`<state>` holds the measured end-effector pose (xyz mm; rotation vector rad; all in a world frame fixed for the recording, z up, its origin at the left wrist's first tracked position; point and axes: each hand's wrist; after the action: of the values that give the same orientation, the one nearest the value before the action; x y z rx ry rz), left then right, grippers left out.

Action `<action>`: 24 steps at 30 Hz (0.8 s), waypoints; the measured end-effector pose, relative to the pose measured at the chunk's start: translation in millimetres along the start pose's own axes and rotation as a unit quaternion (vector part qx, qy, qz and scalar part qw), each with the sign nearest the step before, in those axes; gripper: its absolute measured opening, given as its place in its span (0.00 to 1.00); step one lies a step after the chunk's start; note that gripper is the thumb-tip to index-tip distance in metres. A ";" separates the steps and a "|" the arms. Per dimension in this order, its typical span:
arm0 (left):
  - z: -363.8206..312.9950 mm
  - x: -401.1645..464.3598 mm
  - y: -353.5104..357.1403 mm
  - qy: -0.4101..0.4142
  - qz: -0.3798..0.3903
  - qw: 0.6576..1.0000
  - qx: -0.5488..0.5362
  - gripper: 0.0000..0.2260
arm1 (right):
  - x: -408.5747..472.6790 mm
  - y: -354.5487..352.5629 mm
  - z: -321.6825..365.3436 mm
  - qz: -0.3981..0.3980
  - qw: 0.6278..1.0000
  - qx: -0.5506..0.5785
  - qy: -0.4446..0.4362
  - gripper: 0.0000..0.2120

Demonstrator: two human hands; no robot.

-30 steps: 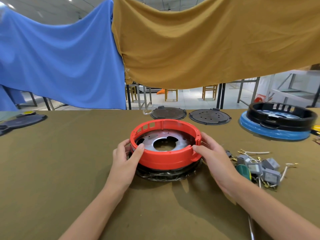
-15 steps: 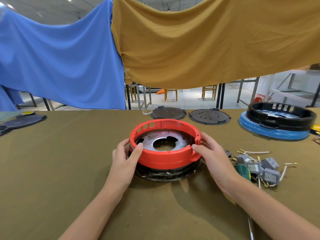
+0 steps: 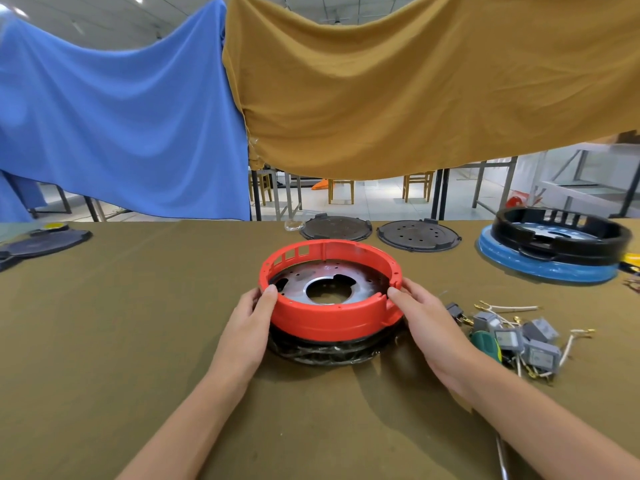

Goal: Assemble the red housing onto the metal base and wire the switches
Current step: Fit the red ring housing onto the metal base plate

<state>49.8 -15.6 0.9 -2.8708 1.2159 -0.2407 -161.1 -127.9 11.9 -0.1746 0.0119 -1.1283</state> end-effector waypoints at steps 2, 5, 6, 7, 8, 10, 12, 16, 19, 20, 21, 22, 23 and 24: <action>-2.4 -0.7 -1.2 -0.001 0.000 0.999 -0.034 0.12 | -0.5 0.3 1.4 0.003 1.000 0.007 0.000 0.13; -8.1 -0.1 -2.9 -0.017 -0.003 0.994 -0.104 0.14 | -0.5 0.7 1.7 -0.003 1.000 0.031 -0.005 0.11; -10.3 -0.4 -3.8 -0.024 0.003 0.990 -0.141 0.15 | -0.5 0.9 2.1 -0.012 0.999 0.044 -0.008 0.11; -12.6 -1.0 -4.0 -0.031 0.012 0.983 -0.178 0.19 | -0.2 0.5 2.0 -0.024 0.998 0.054 -0.010 0.11; -14.2 -1.1 -4.6 -0.037 0.021 0.976 -0.212 0.25 | 0.2 0.5 2.0 -0.036 0.997 0.063 -0.011 0.12; -18.0 -0.9 -5.2 -0.048 0.038 0.961 -0.268 0.31 | -0.4 0.8 2.1 -0.054 0.996 0.075 -0.012 0.12; -20.9 -0.5 -7.4 -0.056 0.069 0.947 -0.309 0.27 | -1.7 1.9 2.5 -0.063 0.995 0.077 -0.019 0.11; -21.7 -4.1 -15.7 -0.085 0.154 0.925 -0.337 0.24 | -2.5 3.2 2.7 -0.075 0.993 0.083 -0.029 0.10; -22.4 -6.8 -19.4 -0.086 0.190 0.911 -0.355 0.28 | -4.5 1.8 3.6 -0.082 0.991 0.095 -0.048 0.11; -23.6 -6.5 -18.8 -0.077 0.190 0.912 -0.354 0.29 | -5.6 1.3 4.4 -0.084 0.990 0.099 -0.057 0.11; -25.2 -6.7 -18.3 -0.068 0.181 0.918 -0.346 0.30 | -7.0 0.7 5.0 -0.083 0.989 0.102 -0.065 0.12; -27.0 -6.7 -17.3 -0.057 0.167 0.925 -0.335 0.31 | -8.0 0.6 5.5 -0.083 0.989 0.100 -0.071 0.13; -27.7 -6.4 -17.2 -0.043 0.150 0.932 -0.328 0.31 | -9.3 1.0 5.7 -0.080 0.989 0.095 -0.075 0.14; -28.0 -6.2 -17.6 -0.026 0.134 0.935 -0.328 0.30 | -10.5 2.5 5.8 -0.076 0.990 0.087 -0.077 0.14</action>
<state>54.0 2.5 29.0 -3.1140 1.9672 0.3082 -162.7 -116.6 16.4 -0.1072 -0.2413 -1.2579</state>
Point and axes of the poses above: each hand's wrist, its own x-axis towards the middle knuckle, its own y-axis out of the palm, z = x × y, and after that the axes turned 4 degrees about -x, right-handed
